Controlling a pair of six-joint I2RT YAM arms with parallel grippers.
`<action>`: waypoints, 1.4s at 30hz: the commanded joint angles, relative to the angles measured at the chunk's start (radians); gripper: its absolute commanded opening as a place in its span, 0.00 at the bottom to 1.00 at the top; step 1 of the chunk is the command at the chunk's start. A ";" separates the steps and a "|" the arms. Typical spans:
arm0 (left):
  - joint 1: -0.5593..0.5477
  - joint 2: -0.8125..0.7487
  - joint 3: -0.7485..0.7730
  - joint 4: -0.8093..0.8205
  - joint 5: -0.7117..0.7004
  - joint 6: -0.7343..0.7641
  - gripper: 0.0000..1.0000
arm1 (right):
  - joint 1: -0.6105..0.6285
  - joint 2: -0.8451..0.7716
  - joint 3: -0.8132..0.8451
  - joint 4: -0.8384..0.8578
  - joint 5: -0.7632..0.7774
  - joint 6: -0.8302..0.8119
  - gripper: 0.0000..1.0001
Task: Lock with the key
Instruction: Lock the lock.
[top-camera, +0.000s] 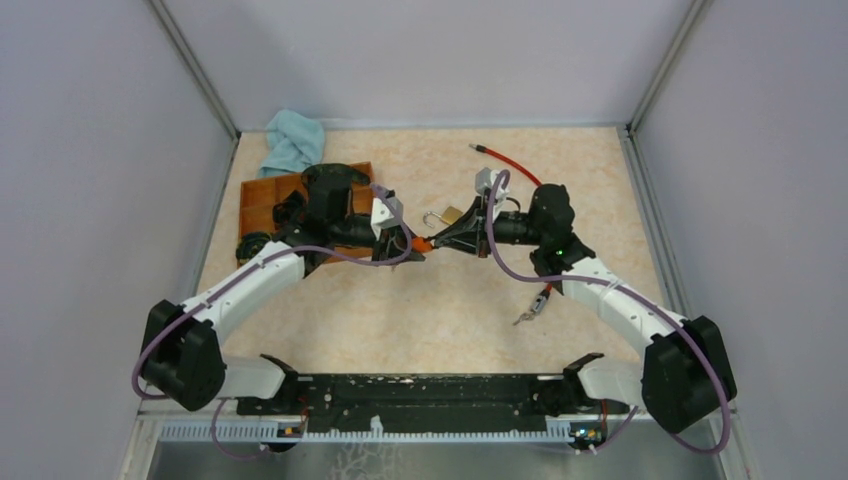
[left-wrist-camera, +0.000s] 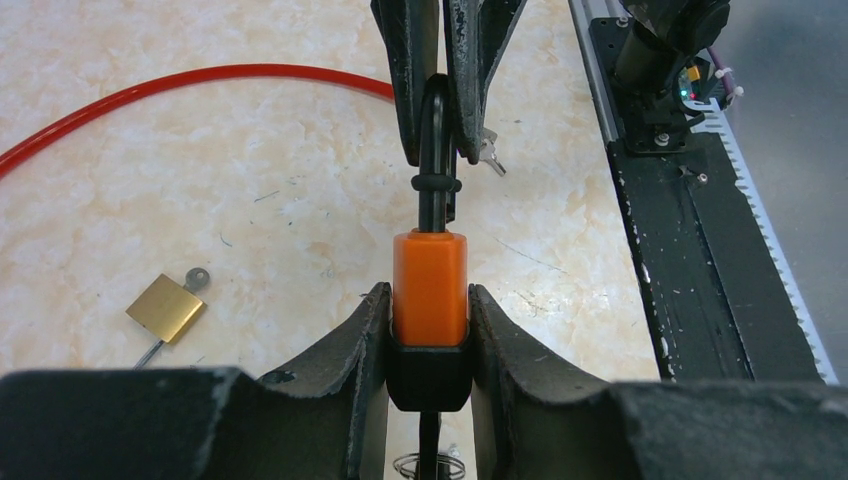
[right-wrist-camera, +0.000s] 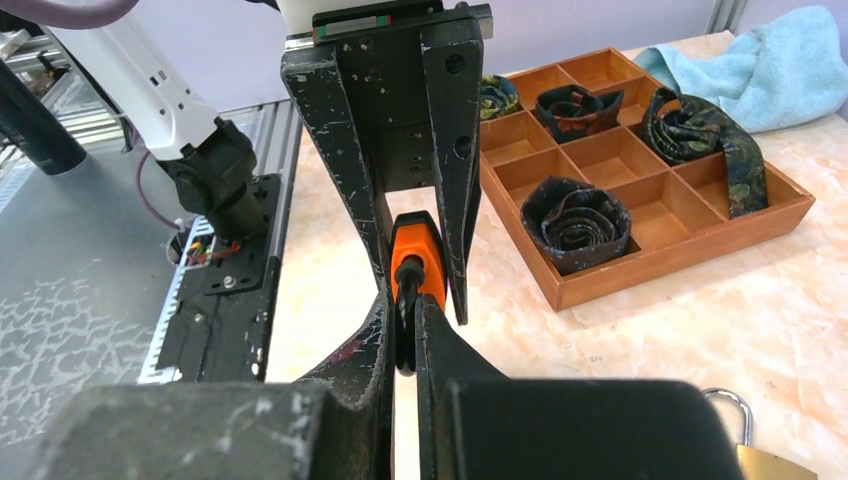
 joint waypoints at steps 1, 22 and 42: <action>0.022 0.022 0.067 0.016 0.001 -0.019 0.00 | 0.005 0.005 -0.017 0.093 -0.065 0.035 0.00; 0.021 0.038 0.119 -0.189 -0.035 0.201 0.00 | 0.027 0.034 0.046 -0.131 -0.002 -0.170 0.16; 0.002 0.066 0.202 -0.484 -0.112 0.345 0.00 | 0.030 0.060 0.265 -0.583 -0.007 -0.423 0.49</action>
